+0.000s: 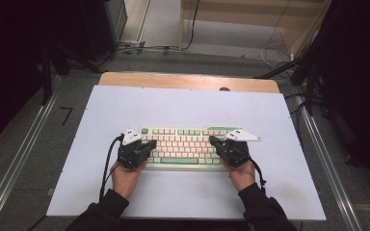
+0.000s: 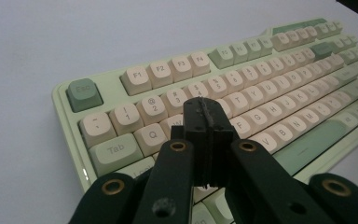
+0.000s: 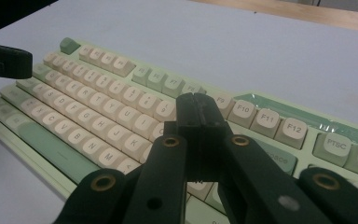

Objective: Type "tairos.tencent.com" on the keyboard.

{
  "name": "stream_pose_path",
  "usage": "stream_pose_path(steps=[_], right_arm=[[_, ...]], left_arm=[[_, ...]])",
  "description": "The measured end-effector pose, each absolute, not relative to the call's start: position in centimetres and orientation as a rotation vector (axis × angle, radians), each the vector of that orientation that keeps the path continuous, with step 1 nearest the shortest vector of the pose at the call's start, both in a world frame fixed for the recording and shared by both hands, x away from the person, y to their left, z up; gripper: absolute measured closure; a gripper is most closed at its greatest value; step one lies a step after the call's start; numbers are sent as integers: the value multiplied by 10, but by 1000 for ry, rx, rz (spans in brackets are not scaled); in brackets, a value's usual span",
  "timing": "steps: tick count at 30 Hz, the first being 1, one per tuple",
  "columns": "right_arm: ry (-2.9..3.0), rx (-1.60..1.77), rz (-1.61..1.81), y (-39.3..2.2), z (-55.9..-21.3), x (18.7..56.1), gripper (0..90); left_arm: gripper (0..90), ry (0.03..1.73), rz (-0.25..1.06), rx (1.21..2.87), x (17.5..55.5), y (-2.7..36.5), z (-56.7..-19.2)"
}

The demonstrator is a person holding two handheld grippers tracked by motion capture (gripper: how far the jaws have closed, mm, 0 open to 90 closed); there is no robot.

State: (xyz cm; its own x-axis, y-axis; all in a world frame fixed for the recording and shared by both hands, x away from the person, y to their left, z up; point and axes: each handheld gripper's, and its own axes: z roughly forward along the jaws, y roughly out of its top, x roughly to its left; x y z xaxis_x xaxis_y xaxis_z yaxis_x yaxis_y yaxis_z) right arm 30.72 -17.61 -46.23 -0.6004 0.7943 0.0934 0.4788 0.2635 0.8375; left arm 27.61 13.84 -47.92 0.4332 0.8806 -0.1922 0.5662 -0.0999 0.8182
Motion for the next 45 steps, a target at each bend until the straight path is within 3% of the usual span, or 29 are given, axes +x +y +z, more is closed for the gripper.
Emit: stream_pose_path(steps=[45], right_arm=[[2344, 1132, 1142, -116, -486, 325, 873]], left_arm=[[900, 1253, 431, 1785, 279, 139, -482]])
